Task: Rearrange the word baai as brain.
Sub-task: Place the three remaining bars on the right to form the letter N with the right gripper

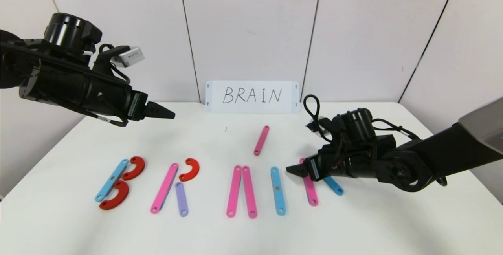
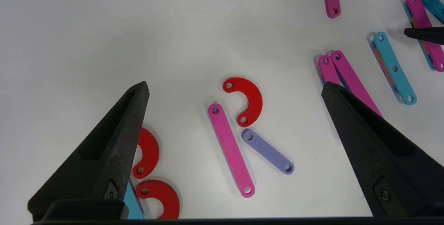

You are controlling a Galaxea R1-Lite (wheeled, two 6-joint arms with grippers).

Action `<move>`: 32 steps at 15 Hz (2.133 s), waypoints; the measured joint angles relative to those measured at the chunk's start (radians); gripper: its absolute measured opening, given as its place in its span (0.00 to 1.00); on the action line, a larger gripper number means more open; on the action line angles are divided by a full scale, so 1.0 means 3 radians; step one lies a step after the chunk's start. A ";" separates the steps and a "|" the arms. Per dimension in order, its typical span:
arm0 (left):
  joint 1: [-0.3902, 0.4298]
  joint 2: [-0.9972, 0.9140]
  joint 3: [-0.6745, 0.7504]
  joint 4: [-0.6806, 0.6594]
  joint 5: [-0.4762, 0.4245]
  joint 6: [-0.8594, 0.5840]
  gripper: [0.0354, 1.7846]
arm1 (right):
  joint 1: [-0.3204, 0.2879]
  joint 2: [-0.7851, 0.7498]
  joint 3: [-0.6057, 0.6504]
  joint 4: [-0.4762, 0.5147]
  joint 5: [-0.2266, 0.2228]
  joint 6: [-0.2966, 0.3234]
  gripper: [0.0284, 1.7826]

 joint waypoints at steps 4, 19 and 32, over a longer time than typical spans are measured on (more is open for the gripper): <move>0.0000 0.0000 0.0000 0.0003 0.0000 0.0000 0.97 | 0.0047 0.0002 -0.0062 -0.0019 -0.0197 0.0002 0.97; 0.0011 -0.0013 -0.0006 -0.0005 0.0002 -0.0004 0.97 | 0.0611 0.0893 -0.1644 0.0061 -0.1150 0.0340 0.97; 0.0016 -0.0025 -0.0001 0.0004 -0.0001 -0.0002 0.97 | 0.0626 0.1299 -0.1972 0.0088 -0.1239 0.0338 0.77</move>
